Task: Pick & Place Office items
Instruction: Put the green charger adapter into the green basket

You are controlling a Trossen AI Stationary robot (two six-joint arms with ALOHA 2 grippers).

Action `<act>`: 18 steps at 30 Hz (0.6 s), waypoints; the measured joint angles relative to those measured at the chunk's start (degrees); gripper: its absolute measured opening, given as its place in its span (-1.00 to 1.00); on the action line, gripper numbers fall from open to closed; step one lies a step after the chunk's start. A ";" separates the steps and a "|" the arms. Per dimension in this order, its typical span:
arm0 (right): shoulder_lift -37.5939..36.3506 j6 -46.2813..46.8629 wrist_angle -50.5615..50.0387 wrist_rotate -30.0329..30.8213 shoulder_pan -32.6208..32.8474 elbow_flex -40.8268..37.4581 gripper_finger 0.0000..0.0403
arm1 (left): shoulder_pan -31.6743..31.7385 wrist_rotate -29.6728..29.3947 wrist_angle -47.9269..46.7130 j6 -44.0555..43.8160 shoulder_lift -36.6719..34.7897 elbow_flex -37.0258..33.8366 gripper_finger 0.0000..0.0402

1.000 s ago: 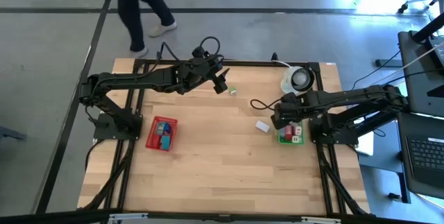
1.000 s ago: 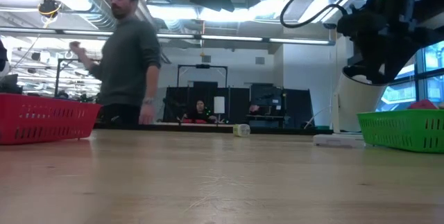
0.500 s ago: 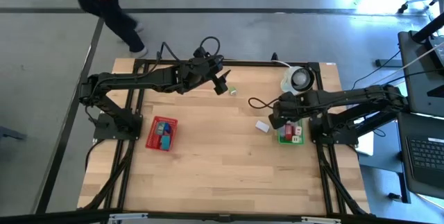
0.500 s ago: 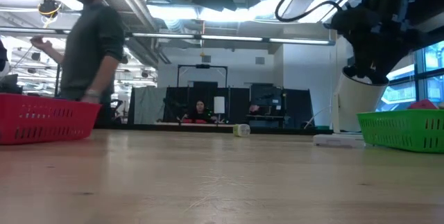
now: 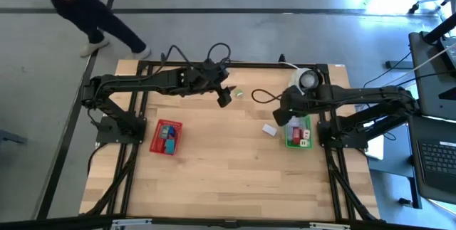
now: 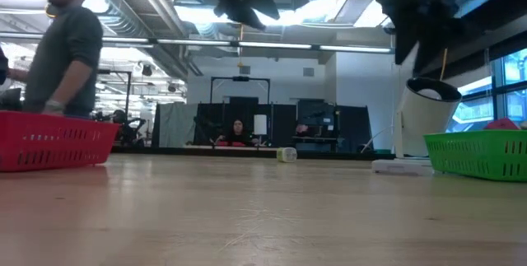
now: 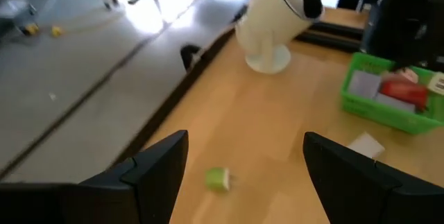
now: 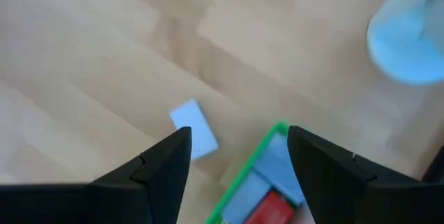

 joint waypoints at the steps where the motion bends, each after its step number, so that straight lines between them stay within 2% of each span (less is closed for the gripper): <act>1: -0.02 -1.08 0.00 0.91 -0.12 0.73 0.20 | 0.00 0.66 -0.72 -0.93 0.21 0.00 0.40; 6: -0.04 -5.29 0.03 4.19 -0.98 3.12 0.20 | 0.00 2.31 -3.32 -3.26 2.46 0.07 0.41; 11: -0.04 -5.51 0.53 4.74 -2.27 3.48 0.20 | -0.15 3.22 -4.89 -3.92 5.64 0.02 0.40; 18: 2.35 -8.07 8.18 5.36 -4.05 3.46 0.20 | -0.37 3.58 -7.57 -3.87 6.33 0.00 0.37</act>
